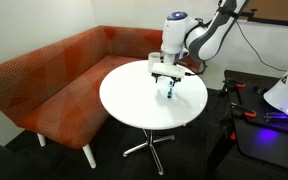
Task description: Move the mug across the table then put the marker in it
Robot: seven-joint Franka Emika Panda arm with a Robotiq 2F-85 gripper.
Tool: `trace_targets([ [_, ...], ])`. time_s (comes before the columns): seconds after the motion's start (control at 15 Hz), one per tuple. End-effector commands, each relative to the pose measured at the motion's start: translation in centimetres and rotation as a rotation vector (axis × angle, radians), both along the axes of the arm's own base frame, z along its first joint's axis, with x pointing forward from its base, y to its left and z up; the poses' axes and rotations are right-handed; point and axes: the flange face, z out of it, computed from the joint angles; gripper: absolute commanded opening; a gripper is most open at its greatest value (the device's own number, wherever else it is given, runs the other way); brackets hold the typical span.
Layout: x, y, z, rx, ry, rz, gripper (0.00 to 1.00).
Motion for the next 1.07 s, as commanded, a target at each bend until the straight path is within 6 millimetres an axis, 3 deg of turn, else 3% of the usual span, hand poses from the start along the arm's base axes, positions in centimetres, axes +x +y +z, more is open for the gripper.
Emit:
trace_targets([
  [0.0,0.4,-0.3,-0.9,0.04,-0.006,0.009,1.0],
  [0.87,-0.3,-0.5,-1.9,0.098,0.041,-0.028,1.0],
  [0.93,-0.3,-0.5,-2.1,0.099,0.043,-0.032,0.75],
  [1.0,-0.4,-0.5,-2.1,0.099,0.046,-0.033,0.74],
])
